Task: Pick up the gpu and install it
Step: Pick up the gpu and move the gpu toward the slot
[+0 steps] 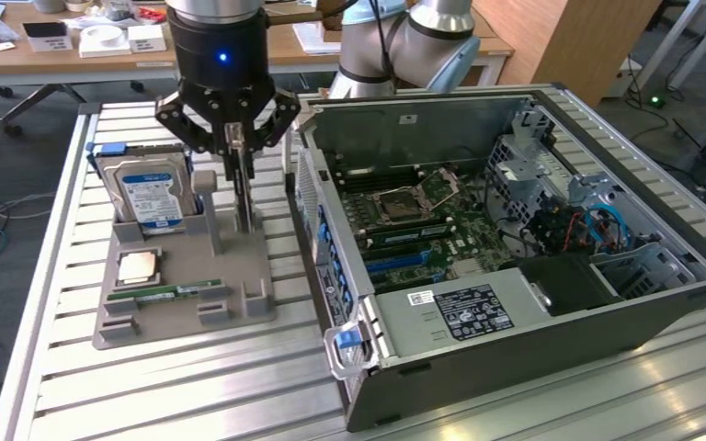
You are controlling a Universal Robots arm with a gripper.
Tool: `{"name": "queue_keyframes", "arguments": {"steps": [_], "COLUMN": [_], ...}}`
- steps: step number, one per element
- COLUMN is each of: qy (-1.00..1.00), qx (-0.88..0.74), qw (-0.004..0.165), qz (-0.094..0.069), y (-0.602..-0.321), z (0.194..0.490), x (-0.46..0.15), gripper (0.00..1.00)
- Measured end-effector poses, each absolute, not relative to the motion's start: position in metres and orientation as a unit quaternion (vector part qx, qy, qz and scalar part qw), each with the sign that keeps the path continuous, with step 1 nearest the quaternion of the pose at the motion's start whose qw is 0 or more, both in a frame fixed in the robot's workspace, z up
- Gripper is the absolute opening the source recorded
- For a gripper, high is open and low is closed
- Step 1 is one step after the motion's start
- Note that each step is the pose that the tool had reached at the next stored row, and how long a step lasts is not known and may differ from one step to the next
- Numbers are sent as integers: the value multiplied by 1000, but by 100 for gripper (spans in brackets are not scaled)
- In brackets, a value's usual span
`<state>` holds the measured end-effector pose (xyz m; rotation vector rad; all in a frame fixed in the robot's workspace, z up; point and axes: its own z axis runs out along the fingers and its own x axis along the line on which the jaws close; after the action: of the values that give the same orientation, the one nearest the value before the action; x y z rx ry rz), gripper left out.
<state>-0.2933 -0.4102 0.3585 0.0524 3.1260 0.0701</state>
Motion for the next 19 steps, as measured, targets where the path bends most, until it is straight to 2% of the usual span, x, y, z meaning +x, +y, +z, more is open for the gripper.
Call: {"name": "queue_keyframes", "arguments": {"steps": [16,19], "qy": [1000,1000], "qx": [17,17], "qw": [7,7], "qz": [22,22], "y": [-410,-410], "z": [367,379], "x": [-293,-293], "gripper": [26,26]}}
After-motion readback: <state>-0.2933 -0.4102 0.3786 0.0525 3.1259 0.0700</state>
